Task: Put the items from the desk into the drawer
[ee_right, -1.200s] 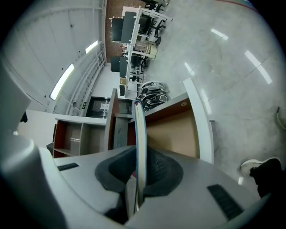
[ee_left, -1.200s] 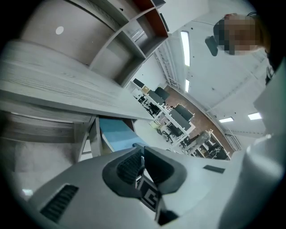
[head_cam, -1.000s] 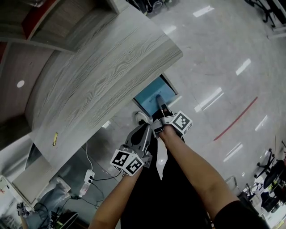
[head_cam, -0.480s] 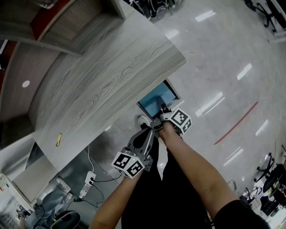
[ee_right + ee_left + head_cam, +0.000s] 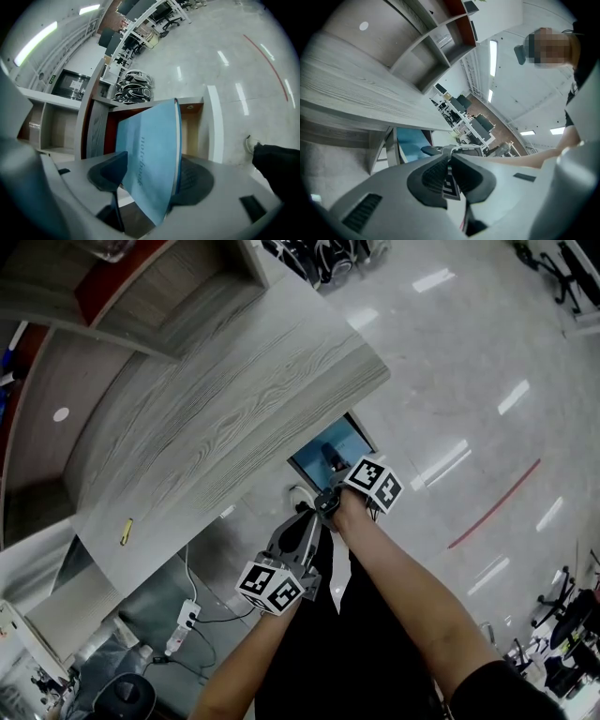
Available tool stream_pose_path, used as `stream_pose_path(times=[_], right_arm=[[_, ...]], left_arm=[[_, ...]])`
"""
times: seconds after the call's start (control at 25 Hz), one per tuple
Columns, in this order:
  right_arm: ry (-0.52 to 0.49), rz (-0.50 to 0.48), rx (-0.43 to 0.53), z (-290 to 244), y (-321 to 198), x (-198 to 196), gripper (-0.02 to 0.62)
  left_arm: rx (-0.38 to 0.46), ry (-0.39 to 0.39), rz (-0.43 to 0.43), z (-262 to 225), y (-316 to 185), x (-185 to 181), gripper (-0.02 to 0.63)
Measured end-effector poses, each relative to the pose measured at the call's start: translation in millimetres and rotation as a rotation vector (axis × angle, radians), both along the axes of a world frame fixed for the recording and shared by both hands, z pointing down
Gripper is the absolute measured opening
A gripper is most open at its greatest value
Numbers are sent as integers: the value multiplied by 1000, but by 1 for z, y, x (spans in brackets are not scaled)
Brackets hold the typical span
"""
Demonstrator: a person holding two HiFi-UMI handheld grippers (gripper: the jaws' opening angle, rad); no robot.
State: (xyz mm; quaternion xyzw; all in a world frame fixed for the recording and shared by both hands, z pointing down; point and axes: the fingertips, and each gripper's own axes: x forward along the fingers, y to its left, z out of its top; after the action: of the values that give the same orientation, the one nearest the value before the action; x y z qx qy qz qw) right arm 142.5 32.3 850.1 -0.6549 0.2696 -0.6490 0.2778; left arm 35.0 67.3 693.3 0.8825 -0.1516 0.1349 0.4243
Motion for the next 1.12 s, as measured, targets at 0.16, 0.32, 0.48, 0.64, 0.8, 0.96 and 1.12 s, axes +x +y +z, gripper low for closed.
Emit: stream_pose_path(times=[0.16,0.32,0.48,0.64,0.8,0.96,1.12], right_arm=[[-35,-46,-86,6,10,-6,300],[-13,-127,-137,5,15,-10,321],[45,-257,-183,4,19,-18,328],[70,-336,-231,2,26,-24,328],[71,-349,-246,-4,31,-24,328],[99,-373,-224,-14,25,-22,328],[160,-420,-197,-24,20,-18,328]], left_arm=[[-22,15,-11,-5,3,-2,34],[-4,-5,-13,-6,6,-4,34],[19,-63,-50,-2,-1,-6,34],[31,-87,-74,-3,-8,-4,34],[41,-91,-76,-6,-11,-1,34],[42,-98,-80,-5,-11,0,34],[55,-101,-82,-6,-10,4,34]])
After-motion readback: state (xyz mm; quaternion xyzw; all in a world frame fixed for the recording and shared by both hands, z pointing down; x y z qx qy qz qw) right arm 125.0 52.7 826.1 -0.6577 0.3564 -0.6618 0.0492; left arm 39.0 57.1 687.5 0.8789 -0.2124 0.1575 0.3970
